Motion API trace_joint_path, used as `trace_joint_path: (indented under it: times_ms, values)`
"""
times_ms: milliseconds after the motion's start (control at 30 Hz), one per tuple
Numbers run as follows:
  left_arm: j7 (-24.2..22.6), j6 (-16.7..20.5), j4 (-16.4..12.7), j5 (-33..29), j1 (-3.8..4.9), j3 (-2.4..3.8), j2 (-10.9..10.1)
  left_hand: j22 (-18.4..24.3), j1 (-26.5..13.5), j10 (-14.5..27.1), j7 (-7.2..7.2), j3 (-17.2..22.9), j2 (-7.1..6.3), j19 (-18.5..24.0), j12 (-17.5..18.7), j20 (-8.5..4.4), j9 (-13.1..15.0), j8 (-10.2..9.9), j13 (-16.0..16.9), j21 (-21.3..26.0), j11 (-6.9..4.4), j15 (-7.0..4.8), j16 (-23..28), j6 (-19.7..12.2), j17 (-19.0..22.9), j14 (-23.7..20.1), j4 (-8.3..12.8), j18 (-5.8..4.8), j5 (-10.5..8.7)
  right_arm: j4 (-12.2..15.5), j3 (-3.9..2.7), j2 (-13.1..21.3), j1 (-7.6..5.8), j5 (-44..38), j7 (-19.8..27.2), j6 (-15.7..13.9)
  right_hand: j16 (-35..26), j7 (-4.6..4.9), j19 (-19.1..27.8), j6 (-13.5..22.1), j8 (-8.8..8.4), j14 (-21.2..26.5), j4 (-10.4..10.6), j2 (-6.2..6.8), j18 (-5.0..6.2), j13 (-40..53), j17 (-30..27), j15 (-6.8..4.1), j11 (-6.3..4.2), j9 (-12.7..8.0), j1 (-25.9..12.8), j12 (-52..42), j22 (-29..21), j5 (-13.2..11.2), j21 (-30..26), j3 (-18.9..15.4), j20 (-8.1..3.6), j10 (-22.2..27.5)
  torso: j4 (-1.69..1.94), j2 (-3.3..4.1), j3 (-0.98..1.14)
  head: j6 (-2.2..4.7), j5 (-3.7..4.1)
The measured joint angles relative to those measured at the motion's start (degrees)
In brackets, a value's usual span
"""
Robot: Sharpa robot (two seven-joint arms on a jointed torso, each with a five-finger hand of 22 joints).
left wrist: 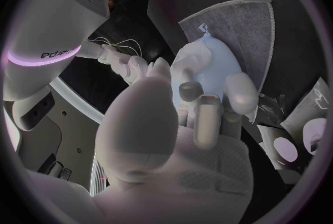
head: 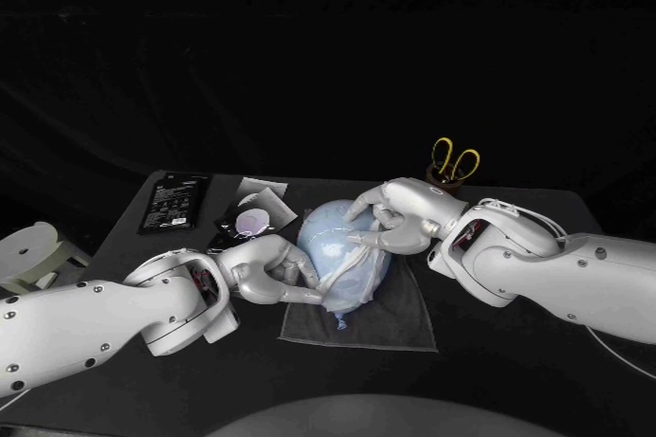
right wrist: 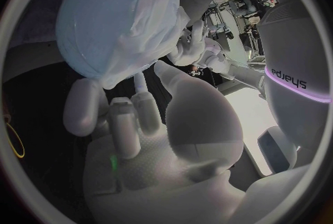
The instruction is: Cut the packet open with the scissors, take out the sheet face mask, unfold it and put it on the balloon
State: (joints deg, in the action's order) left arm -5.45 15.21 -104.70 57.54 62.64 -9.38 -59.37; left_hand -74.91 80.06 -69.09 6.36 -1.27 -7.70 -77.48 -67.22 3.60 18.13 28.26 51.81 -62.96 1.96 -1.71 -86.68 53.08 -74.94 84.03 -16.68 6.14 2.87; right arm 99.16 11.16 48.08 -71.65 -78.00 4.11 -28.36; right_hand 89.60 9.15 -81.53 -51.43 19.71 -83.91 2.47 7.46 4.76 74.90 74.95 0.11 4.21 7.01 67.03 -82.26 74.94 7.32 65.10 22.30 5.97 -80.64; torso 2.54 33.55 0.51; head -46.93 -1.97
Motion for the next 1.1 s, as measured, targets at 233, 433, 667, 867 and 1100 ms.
trace_joint_path:
  times_ms: [233, 433, 667, 867, 1100]
  values:
    - [1.5, 0.6, 0.2, 0.0, 0.0, 0.0, 0.8, 0.0, -0.3, -0.1, -0.01, -0.8, 0.31, 0.0, -0.4, 0.0, 0.1, 0.3, 0.7, -0.9, 0.02, 0.0, 0.0, 0.0, 0.0, 0.0, 0.0, 0.0, 0.0, 0.0, -0.01, 0.0, 0.0, -0.1, -0.1, 0.2, 0.2, -0.05, 0.0, -0.1, 0.0, 0.0, 0.0, 0.0, 0.0, 0.0, 0.0, 0.0, 0.0, 0.0, 0.0, 0.0, 0.0, 0.0, 0.0, 0.0, 0.0, 0.0, 0.02, 0.0, 0.0, -0.1, 0.04]
    - [2.6, 1.0, 0.3, 0.1, 0.0, 0.01, 1.4, 0.0, 0.1, -1.1, -0.05, -1.3, 1.17, -0.4, -1.0, 0.09, 0.2, 0.7, 1.6, -1.4, -0.24, 0.0, 0.0, 0.0, 0.0, 0.0, 0.0, 0.0, 0.0, 0.1, -0.01, 0.0, 0.0, -0.1, -0.3, 0.2, 0.2, -0.06, 0.0, -0.1, 0.0, 0.0, 0.0, 0.01, 0.0, 0.0, 0.0, 0.0, 0.0, 0.0, 0.0, 0.0, 0.0, 0.0, 0.0, 0.0, 0.0, 0.0, 0.02, 0.0, 0.0, -0.18, 0.09]
    - [3.6, 1.2, 0.4, 0.4, 0.01, 0.02, 1.8, 0.0, 5.4, -1.8, -0.76, 0.0, 4.17, -0.8, -1.3, -0.31, 0.3, 0.9, 2.4, -2.2, -0.88, -0.34, -0.2, 0.8, 0.0, -0.1, 0.8, 0.0, 0.0, 0.1, -0.01, 0.0, 0.0, -0.2, -0.5, 0.3, 0.2, -0.06, 0.0, -0.1, 0.0, 0.0, 0.0, 0.23, 0.0, 0.0, -0.1, 0.0, 0.0, 0.0, 0.2, 0.0, 0.0, 0.0, 0.0, 0.0, 0.0, 0.0, 0.02, -0.02, 0.0, -0.32, 0.13]
    - [3.5, 1.6, 0.4, 0.5, 0.01, 0.02, 1.8, 0.0, 11.6, -1.9, -1.35, 8.0, 4.98, -1.4, -1.1, -0.92, -0.3, 0.9, 3.5, -3.1, -1.05, -1.11, -0.3, 2.5, 0.0, 0.0, 2.5, -0.05, -0.01, 0.1, -0.01, 0.0, 0.0, -0.2, -0.6, 0.4, 0.2, -0.07, 0.0, -0.1, 0.0, 0.0, 0.0, 0.23, 0.0, 0.0, 0.0, 0.01, -0.01, 0.0, 0.2, 0.0, 0.0, -0.2, -0.1, 0.0, 0.0, 0.0, 0.04, -0.05, 0.0, -0.37, 0.25]
    - [2.2, 2.4, 0.3, -0.2, 0.0, 0.02, 1.7, 0.0, 11.2, -3.4, -0.93, 27.4, -0.83, -1.4, -2.9, -0.93, 0.1, 2.7, 6.8, -4.4, 0.42, -1.05, -0.5, 2.6, 0.0, 0.0, 0.8, -0.51, -0.13, -0.2, -0.02, 0.0, -0.02, -0.3, -0.9, 0.5, 0.0, -0.08, 0.0, -0.1, -0.22, 0.0, 0.0, 0.23, 0.0, 0.0, 0.0, 0.01, -0.05, 0.1, 0.2, 0.0, 0.0, -0.3, -0.1, 0.0, 0.0, 0.1, 0.05, -0.03, -0.01, -0.3, 0.31]
